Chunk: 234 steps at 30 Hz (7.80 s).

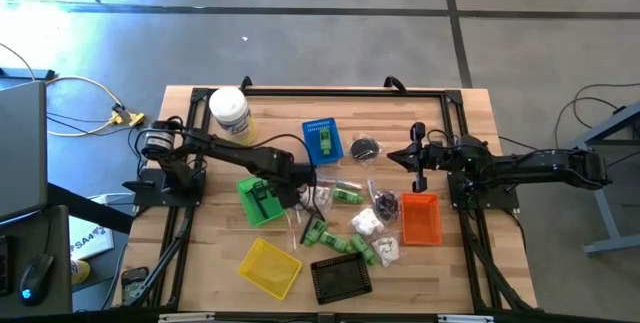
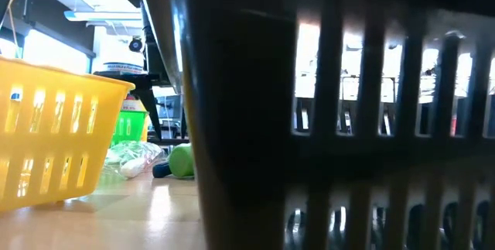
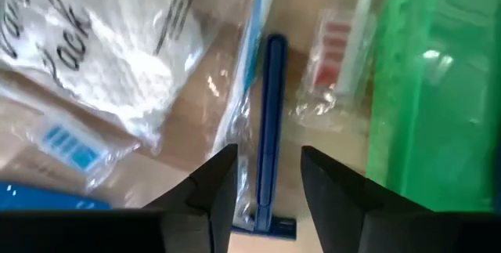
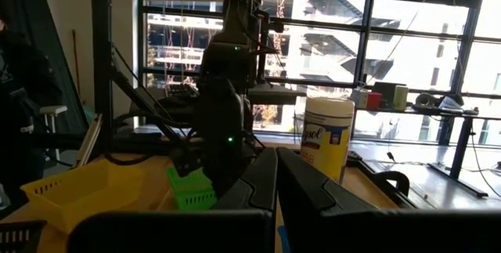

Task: Pick & Place Travel size toiletries
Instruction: Put the razor into the green bin, then put the blue toothbrush into the yellow bin

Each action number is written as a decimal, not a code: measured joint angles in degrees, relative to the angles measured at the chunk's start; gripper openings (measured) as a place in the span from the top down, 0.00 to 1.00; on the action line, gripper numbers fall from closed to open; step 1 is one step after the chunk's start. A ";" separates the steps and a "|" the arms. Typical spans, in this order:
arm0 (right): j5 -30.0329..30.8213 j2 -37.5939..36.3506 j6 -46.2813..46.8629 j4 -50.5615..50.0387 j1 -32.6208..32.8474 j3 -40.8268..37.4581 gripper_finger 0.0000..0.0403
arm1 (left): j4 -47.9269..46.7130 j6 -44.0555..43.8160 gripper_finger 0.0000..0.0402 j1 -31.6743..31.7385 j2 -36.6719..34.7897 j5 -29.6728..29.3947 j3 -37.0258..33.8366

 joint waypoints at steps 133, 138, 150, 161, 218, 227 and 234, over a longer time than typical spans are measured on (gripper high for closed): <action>-0.75 -0.02 1.49 0.98 0.00 0.02 0.99 | -4.90 -3.29 0.95 1.08 2.80 -6.19 6.55; -1.57 -0.02 1.51 1.31 0.00 0.02 0.99 | -11.90 -5.44 0.95 -1.14 2.69 -10.35 12.87; -1.68 0.02 1.75 1.21 0.00 0.02 0.99 | -16.56 -9.65 0.94 -6.84 -2.73 -12.00 22.90; -1.68 -0.02 1.77 1.25 0.00 0.01 0.99 | -26.07 -18.99 0.94 -7.09 -11.81 -14.32 22.89; -1.27 0.00 1.75 1.27 0.01 0.00 0.99 | -4.86 -34.76 0.87 -13.84 -16.94 -6.06 -18.24; -1.27 0.00 1.75 1.27 0.02 0.00 0.99 | -6.48 -36.33 0.62 -13.84 -16.94 -8.74 -15.60; -1.27 0.00 1.75 1.27 0.00 0.00 0.99 | -21.93 -41.97 0.58 -13.81 -16.90 -13.48 -1.12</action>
